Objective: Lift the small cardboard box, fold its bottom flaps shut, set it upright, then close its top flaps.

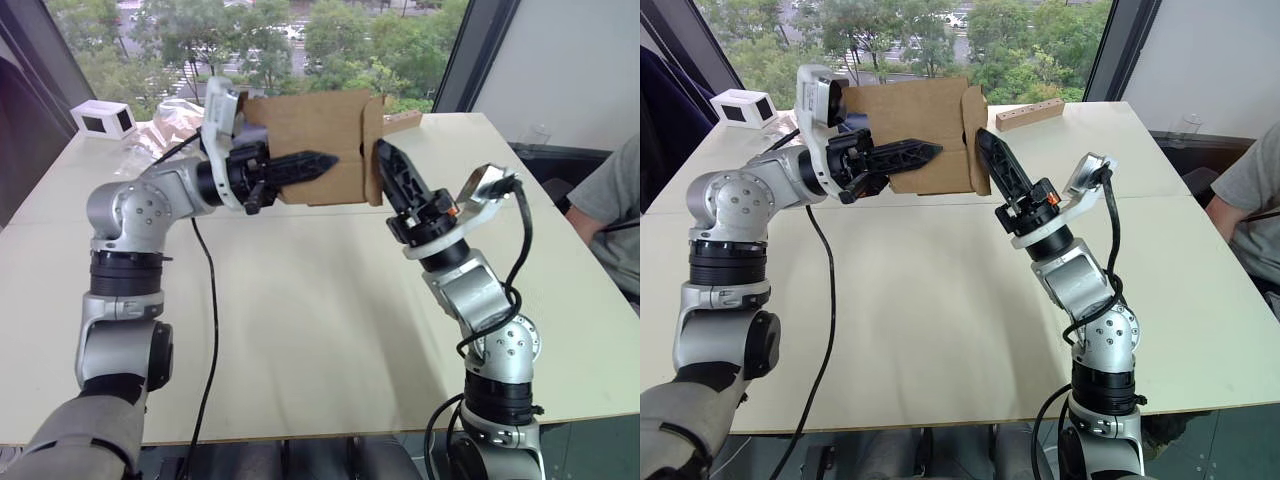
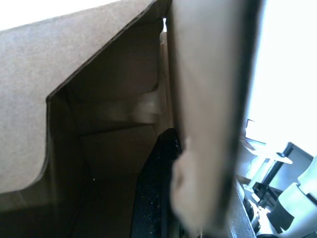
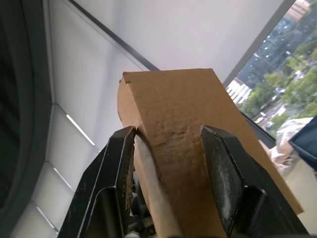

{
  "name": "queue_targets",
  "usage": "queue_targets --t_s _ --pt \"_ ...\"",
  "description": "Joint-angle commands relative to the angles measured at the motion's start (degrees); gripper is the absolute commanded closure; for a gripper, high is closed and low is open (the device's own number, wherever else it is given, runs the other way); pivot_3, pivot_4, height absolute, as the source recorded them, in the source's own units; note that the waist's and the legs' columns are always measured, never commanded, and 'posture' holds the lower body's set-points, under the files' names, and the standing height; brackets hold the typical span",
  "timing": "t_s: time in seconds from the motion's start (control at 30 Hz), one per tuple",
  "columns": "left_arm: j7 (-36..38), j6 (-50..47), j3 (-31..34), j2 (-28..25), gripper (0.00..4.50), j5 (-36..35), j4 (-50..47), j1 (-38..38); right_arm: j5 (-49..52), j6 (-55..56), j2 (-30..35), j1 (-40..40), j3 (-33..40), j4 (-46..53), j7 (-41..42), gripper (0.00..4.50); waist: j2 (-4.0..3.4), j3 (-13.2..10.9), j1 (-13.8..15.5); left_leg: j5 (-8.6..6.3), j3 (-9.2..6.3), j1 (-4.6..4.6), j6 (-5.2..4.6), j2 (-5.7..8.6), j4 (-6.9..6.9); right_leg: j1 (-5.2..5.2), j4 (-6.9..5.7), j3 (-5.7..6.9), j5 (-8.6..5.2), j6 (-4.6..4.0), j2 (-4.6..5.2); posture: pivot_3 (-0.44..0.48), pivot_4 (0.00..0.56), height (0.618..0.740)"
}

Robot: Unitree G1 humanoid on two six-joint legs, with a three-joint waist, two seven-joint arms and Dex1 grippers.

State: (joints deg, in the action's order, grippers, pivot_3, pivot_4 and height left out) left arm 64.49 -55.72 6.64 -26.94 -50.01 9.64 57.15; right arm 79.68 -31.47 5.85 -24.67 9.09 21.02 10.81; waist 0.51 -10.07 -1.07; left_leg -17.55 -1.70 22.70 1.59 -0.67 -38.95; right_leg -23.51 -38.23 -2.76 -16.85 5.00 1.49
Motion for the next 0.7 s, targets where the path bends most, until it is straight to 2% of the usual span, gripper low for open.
queue_targets --t_s 0.03,0.3,0.7 --pt "0.07 0.45 1.88 -0.14 4.5 -1.56 -1.04 1.44 -1.94 1.47 -0.3 -0.88 0.34 0.26 0.0 2.35 0.0 0.0 0.0 0.0 0.0 0.0 0.0 0.0 0.0 0.0 0.0 0.0 0.0 0.0 0.0 0.0 0.15 0.74" --pt "-0.18 0.54 1.89 0.02 4.5 -1.79 -0.95 1.55 -2.7 2.9 -1.22 -1.96 1.01 -0.48 0.22 2.35 0.0 0.0 -0.04 0.0 0.0 0.0 0.0 0.0 0.0 0.0 0.0 0.0 0.0 0.0 0.0 0.0 0.15 0.74" --pt "-2.13 3.14 1.39 2.04 4.5 -0.48 0.36 1.78 -4.19 1.42 -3.11 -1.19 -2.65 2.31 0.8 2.35 0.0 0.0 0.0 0.0 0.0 0.0 0.0 0.0 0.0 0.0 0.0 0.0 0.0 0.0 0.01 0.0 0.15 0.74"
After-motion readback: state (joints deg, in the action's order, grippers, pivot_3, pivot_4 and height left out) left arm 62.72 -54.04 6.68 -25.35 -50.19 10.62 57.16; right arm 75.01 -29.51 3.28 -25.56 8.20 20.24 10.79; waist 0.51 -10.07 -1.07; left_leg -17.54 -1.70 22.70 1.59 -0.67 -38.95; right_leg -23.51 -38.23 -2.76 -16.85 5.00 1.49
